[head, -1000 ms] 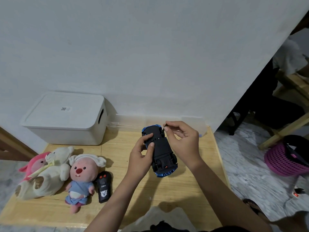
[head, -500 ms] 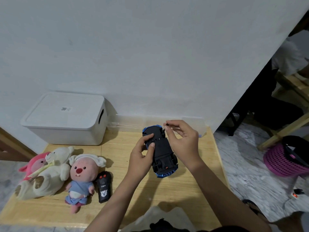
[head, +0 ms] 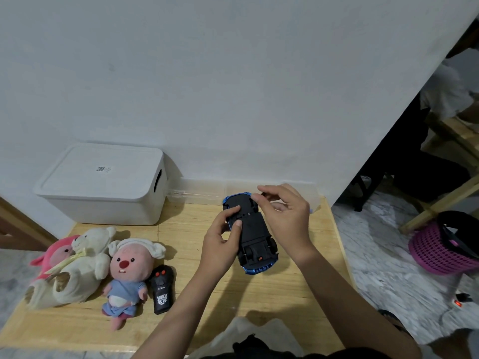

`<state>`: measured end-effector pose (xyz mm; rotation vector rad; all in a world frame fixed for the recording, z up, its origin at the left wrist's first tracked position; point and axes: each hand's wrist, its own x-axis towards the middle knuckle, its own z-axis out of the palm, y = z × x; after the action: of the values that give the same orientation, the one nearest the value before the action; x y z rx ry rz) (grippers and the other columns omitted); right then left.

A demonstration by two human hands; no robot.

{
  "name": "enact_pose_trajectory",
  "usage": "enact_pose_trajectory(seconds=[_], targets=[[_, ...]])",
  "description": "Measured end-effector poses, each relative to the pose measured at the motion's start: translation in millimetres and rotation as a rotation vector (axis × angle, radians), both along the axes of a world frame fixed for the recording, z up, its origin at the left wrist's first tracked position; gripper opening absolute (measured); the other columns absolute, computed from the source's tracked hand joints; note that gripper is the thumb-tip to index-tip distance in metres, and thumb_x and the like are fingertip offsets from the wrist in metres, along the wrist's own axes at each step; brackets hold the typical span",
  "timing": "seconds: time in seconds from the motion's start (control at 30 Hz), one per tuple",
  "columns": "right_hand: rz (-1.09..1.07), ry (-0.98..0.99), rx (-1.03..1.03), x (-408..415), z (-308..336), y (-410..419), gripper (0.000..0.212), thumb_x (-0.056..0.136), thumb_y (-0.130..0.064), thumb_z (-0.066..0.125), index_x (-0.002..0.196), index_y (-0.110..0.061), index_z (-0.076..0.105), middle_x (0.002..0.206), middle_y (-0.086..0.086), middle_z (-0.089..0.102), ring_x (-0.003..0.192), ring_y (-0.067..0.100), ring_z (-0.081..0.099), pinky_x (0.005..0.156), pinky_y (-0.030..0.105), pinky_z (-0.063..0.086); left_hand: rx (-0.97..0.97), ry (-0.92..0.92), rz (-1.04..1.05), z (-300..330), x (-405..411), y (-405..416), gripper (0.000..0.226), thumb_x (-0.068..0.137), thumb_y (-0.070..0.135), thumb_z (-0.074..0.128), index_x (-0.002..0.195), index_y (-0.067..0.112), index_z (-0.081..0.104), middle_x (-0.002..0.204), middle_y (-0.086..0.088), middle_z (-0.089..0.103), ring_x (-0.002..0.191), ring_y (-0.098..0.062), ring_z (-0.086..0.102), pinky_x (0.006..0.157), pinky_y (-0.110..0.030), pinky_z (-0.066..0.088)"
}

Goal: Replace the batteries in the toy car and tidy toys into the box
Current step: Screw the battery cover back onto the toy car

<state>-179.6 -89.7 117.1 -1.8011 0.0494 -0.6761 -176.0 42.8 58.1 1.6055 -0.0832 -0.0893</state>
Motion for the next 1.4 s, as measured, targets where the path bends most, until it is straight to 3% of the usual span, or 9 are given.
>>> enact_pose_trajectory(seconds=[0.13, 0.27, 0.43, 0.57, 0.77, 1.03, 1.4], targets=[[0.046, 0.039, 0.012, -2, -1, 0, 0.023, 0.086, -0.003, 0.065, 0.104, -0.017, 0.07, 0.095, -0.005, 0.071, 0.09, 0.005, 0.067, 0.08, 0.023, 0.055, -0.01, 0.001, 0.005, 0, 1, 2, 0.031, 0.093, 0.021, 0.056, 0.108, 0.048, 0.059, 0.105, -0.001, 0.066, 0.094, -0.029, 0.063, 0.072, -0.054, 0.056], [0.005, 0.073, 0.087, 0, 2, 1, 0.02, 0.078, -0.005, 0.075, 0.087, -0.021, 0.067, 0.076, -0.007, 0.066, 0.071, 0.003, 0.064, 0.071, 0.024, 0.055, -0.003, 0.009, -0.013, 0, 1, 2, 0.031, 0.094, 0.019, 0.054, 0.11, 0.045, 0.059, 0.103, 0.001, 0.065, 0.094, -0.027, 0.064, 0.07, -0.053, 0.057], [-0.011, 0.071, 0.207, 2, 3, 1, 0.021, 0.075, -0.005, 0.078, 0.08, -0.022, 0.066, 0.067, -0.006, 0.062, 0.064, 0.009, 0.06, 0.068, 0.025, 0.054, 0.014, -0.043, -0.105, 4, -1, 2, 0.035, 0.099, 0.01, 0.043, 0.122, 0.033, 0.055, 0.121, 0.013, 0.06, 0.111, -0.007, 0.057, 0.086, -0.024, 0.053], [0.001, 0.085, 0.2, 3, 1, 0, 0.021, 0.076, -0.006, 0.077, 0.082, -0.023, 0.066, 0.067, -0.007, 0.067, 0.068, 0.016, 0.066, 0.068, 0.022, 0.054, 0.019, -0.039, -0.13, 4, -1, 4, 0.036, 0.098, 0.011, 0.045, 0.125, 0.035, 0.052, 0.121, 0.013, 0.06, 0.106, 0.0, 0.058, 0.076, -0.013, 0.05], [0.032, 0.094, 0.172, 1, -3, -1, 0.024, 0.081, -0.004, 0.071, 0.095, -0.023, 0.062, 0.076, 0.008, 0.071, 0.076, 0.016, 0.07, 0.075, 0.021, 0.053, 0.004, -0.026, -0.114, 3, 1, 4, 0.037, 0.097, 0.012, 0.047, 0.128, 0.032, 0.053, 0.121, 0.012, 0.06, 0.108, -0.002, 0.058, 0.077, -0.014, 0.05], [-0.001, 0.11, 0.237, 0, -12, -2, 0.025, 0.087, -0.005, 0.065, 0.099, -0.025, 0.057, 0.08, 0.014, 0.069, 0.077, 0.023, 0.072, 0.081, 0.048, 0.056, -0.011, -0.008, -0.107, 5, 2, 5, 0.036, 0.098, 0.013, 0.047, 0.127, 0.034, 0.053, 0.121, 0.012, 0.06, 0.108, -0.004, 0.059, 0.075, -0.02, 0.054], [0.006, 0.028, 0.162, -4, -18, 6, 0.03, 0.089, 0.001, 0.059, 0.098, -0.027, 0.051, 0.075, 0.003, 0.064, 0.073, 0.023, 0.073, 0.074, 0.045, 0.057, -0.043, -0.001, -0.098, 8, 1, 6, 0.036, 0.097, 0.009, 0.046, 0.127, 0.03, 0.054, 0.122, 0.009, 0.06, 0.107, -0.005, 0.059, 0.071, -0.016, 0.052]])
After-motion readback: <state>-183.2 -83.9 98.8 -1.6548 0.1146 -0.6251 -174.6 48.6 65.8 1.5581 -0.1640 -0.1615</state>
